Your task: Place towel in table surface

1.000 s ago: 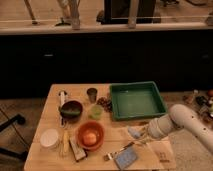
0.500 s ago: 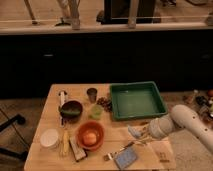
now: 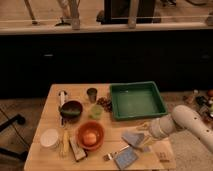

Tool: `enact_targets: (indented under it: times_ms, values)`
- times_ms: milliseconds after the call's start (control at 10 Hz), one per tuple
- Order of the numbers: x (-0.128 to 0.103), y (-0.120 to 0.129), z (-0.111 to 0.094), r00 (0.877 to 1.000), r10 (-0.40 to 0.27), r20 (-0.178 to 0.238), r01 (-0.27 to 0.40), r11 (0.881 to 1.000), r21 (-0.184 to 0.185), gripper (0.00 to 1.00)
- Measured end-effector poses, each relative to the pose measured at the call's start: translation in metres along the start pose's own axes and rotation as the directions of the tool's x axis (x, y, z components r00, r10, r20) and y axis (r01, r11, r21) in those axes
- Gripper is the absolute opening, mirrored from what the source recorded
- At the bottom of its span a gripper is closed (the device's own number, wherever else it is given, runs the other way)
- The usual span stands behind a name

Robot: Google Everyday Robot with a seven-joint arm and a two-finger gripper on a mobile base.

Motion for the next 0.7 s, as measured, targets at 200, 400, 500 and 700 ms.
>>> enact_targets:
  times_ms: [200,400,500,700]
  values:
    - [0.0,0.0,-0.004,1.0,-0.006,-0.002,0.006,1.0,0.02,0.8]
    - [0.0,-0.001,-0.009,1.0,-0.011,-0.004,0.011,0.999,0.033,0.8]
    - [0.001,-0.001,-0.011,1.0,-0.011,-0.006,0.011,0.999,0.036,0.8]
    - [0.003,-0.002,-0.016,1.0,-0.009,-0.005,0.009,0.999,0.038,0.8]
